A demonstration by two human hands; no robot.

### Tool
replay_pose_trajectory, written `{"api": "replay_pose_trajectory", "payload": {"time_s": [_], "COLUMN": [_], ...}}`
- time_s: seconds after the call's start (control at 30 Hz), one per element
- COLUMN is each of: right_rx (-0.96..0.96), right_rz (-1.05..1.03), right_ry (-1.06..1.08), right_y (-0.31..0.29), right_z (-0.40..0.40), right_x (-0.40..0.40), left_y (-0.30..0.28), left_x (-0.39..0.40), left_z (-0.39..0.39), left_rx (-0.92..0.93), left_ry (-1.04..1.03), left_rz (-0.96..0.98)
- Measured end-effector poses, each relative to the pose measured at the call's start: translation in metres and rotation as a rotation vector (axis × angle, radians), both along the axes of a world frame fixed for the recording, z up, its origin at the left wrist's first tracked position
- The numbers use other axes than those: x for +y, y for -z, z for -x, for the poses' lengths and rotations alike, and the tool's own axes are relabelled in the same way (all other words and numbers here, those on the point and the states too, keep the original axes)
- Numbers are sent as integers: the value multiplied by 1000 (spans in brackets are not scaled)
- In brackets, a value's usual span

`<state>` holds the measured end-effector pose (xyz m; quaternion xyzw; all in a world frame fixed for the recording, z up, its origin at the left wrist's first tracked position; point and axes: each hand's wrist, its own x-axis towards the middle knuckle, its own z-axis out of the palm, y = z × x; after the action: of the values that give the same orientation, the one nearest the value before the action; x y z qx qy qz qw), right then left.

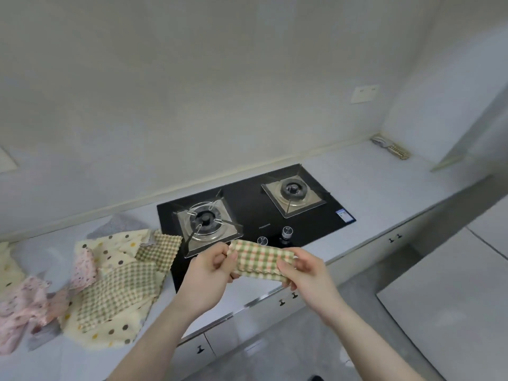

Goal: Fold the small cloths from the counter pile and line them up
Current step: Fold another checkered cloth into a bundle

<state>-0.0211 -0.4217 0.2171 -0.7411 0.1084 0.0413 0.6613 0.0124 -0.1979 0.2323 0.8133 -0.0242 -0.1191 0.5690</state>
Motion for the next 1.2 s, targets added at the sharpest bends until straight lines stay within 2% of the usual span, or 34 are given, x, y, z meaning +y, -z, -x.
{"api": "replay_pose_trajectory", "payload": {"time_s": [0.2, 0.4, 0.63, 0.97, 1.2], "right_rx": [-8, -24, 19, 83, 134], "right_rz": [-74, -97, -62, -79, -154], "right_ry": [122, 216, 209, 135, 351], "right_y": [-4, -16, -26, -22, 6], "right_z": [-7, -16, -41, -135, -193], "right_x": [-89, -211, -358, -442, -497], "left_y": [-19, -31, -38, -42, -30], "left_x": [-94, -226, -366, -448, -509], "left_z": [-33, -60, -83, -164, -241], "left_rx": [-65, -126, -119, -94, -16], "left_ry": [106, 126, 110, 46, 129], "left_rz": [-90, -165, -206, -247, -107]}}
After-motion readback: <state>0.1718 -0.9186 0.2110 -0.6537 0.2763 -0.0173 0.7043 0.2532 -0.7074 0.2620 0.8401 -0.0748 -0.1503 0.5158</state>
